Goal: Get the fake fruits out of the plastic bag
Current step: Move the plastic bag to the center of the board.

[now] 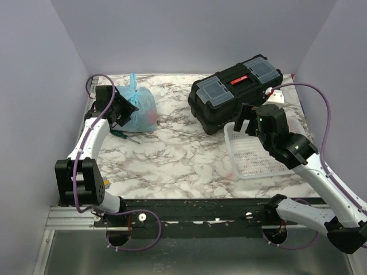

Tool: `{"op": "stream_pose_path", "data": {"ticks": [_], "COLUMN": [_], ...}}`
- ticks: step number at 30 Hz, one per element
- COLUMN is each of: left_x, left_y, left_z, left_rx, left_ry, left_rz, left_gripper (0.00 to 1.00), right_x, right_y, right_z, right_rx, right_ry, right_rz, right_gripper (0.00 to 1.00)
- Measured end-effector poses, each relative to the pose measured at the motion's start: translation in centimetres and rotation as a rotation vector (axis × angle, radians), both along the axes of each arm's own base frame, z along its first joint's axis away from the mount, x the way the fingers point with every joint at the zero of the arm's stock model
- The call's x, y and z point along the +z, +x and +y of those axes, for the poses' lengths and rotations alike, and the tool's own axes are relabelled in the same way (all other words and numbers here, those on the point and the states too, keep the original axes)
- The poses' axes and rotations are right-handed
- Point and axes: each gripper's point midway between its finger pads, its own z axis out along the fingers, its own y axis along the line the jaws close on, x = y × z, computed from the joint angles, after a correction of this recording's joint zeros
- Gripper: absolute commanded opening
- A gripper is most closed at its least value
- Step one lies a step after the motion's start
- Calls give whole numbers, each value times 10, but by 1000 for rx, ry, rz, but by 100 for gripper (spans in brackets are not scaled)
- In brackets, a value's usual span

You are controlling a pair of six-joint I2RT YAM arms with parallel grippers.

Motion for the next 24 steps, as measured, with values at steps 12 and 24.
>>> {"op": "stream_pose_path", "data": {"ticks": [12,24], "left_x": [-13,-6], "left_y": [20,16], "left_z": [-8,-53], "left_rx": [-39,-214], "left_ry": [-49,-164], "left_rz": [15,-35], "left_gripper": [0,0], "right_x": [-2,-15], "right_y": [2,7], "right_z": [1,8], "right_rx": [2,-9], "right_ry": [-30,-30], "right_rz": [41,92], "right_gripper": [100,100]}}
